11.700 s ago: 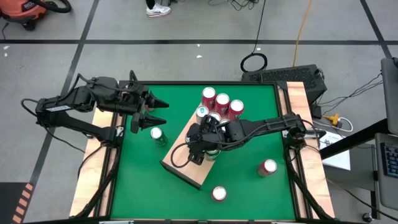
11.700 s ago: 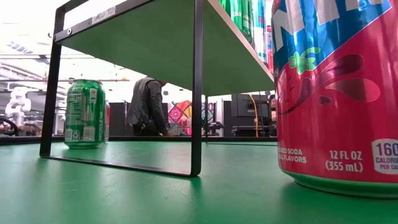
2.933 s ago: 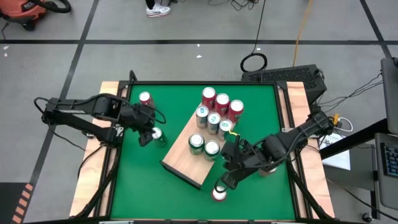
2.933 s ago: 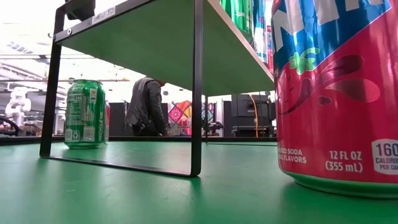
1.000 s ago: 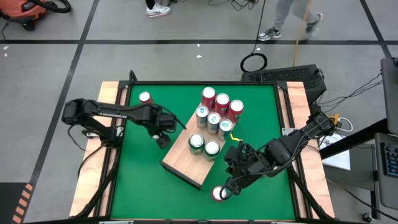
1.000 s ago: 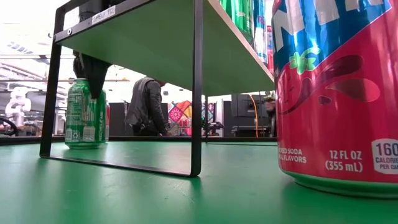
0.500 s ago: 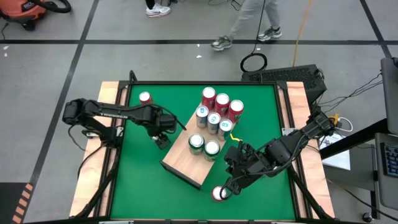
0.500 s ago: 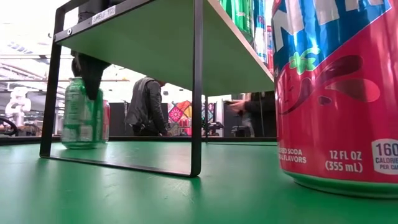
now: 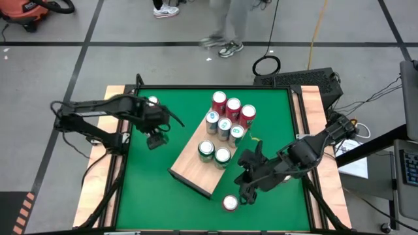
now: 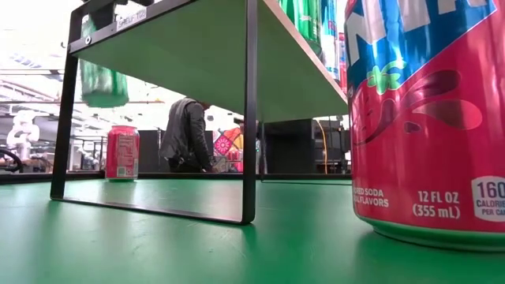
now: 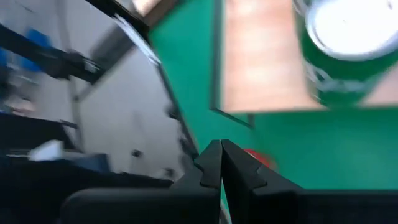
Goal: Sort soda cans
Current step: Put the green soda can on the shelf and align it with the other green soda cans
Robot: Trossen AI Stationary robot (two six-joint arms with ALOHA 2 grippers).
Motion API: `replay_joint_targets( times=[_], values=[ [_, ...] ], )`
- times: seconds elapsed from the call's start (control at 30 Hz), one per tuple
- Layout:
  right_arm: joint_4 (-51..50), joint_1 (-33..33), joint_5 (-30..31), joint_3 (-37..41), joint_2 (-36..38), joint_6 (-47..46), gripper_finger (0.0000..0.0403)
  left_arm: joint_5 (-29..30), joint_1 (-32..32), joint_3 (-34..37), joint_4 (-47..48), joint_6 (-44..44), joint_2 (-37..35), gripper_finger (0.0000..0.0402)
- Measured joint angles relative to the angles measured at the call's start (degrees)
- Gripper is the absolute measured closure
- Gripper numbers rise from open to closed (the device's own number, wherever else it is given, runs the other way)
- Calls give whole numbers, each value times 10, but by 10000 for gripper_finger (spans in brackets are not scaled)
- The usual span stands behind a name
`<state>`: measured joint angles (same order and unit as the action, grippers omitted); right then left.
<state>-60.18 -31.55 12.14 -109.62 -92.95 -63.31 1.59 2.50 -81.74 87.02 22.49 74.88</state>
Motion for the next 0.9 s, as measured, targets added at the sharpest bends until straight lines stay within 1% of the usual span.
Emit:
replay_joint_targets(
  times=[0.1, 0.17, 0.3, 0.37, 0.5, 0.6, 0.7, 0.73, 0.83, 0.9],
  values=[
    [47, 4, 24, 0, 12, 14, 403, -2, 0, -44, 4, -21, -11, 119],
    [67, 10, 43, 0, 17, 23, 403, -16, 0, -71, 5, -25, -14, 119],
    [122, 38, 59, 0, 16, 55, 403, -27, -6, -133, 9, -40, -15, 119],
    [168, 56, 61, 0, 11, 84, 403, -26, -12, -164, 12, -54, -15, 119],
    [245, 91, 61, 0, 9, 144, 403, -18, -24, -221, 11, -100, -15, 119],
    [275, 117, 61, 0, 6, 200, 398, 2, -33, -253, 10, -162, -15, 119],
    [278, 144, 60, 0, 4, 242, 379, 22, -42, -273, 8, -225, -15, 119],
    [278, 153, 60, 0, 4, 249, 370, 31, -44, -277, 8, -234, -15, 119],
    [297, 180, 58, 0, 2, 278, 335, 40, -45, -282, 7, -256, -15, 119],
    [311, 193, 58, 0, 1, 304, 305, 39, -45, -282, 7, -291, -13, 119]
  ],
)
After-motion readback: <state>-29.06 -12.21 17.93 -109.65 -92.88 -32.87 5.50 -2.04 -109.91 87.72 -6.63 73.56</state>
